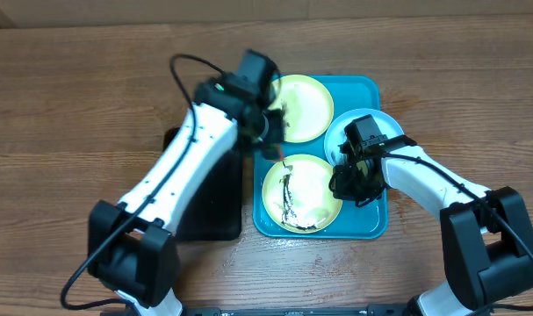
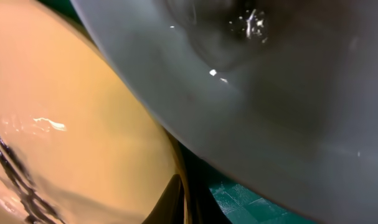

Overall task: Clean dirty plates on tray and stack at the side
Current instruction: 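Carry the sponge with the left gripper onto the lower yellow plate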

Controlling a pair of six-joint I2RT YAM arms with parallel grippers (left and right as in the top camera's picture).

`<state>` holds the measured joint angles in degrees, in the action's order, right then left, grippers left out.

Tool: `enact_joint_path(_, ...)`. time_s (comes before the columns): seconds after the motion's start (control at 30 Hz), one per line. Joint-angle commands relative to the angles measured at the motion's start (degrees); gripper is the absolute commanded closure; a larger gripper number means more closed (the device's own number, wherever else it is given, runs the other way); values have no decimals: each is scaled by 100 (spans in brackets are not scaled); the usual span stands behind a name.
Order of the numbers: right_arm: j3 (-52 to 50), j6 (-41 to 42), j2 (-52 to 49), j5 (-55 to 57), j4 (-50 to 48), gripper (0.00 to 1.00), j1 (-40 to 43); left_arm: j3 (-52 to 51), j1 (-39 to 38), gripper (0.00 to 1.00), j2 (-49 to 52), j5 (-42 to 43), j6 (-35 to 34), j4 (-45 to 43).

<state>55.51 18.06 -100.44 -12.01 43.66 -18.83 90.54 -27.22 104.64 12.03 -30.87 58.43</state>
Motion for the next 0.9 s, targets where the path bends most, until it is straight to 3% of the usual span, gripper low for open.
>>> enact_joint_path(0.0, -81, 472, -223, 1091, -24, 96, 52, -509, -393, 96, 186, 103, -933, -476)
enact_joint_path(0.2, -81, 470, -223, 1088, -9, 96, 52, -649, -782, 96, 765, -103, -1005, -1213)
enact_joint_path(0.43, -81, 470, -223, 1088, 13, 96, 52, -612, -586, 96, 1368, -278, -1029, -1174)
enact_joint_path(0.57, -81, 468, -223, 1088, 13, 96, 52, -555, -348, 96, 1475, -949, -938, -828)
enact_joint_path(0.7, -81, 468, -223, 1086, 11, 96, 52, -553, -223, 96, 1484, -1714, -407, -603)
enact_joint_path(0.87, -81, 470, -223, 1086, 7, 96, 52, -553, -286, 96, 1499, -1058, 98, -734)
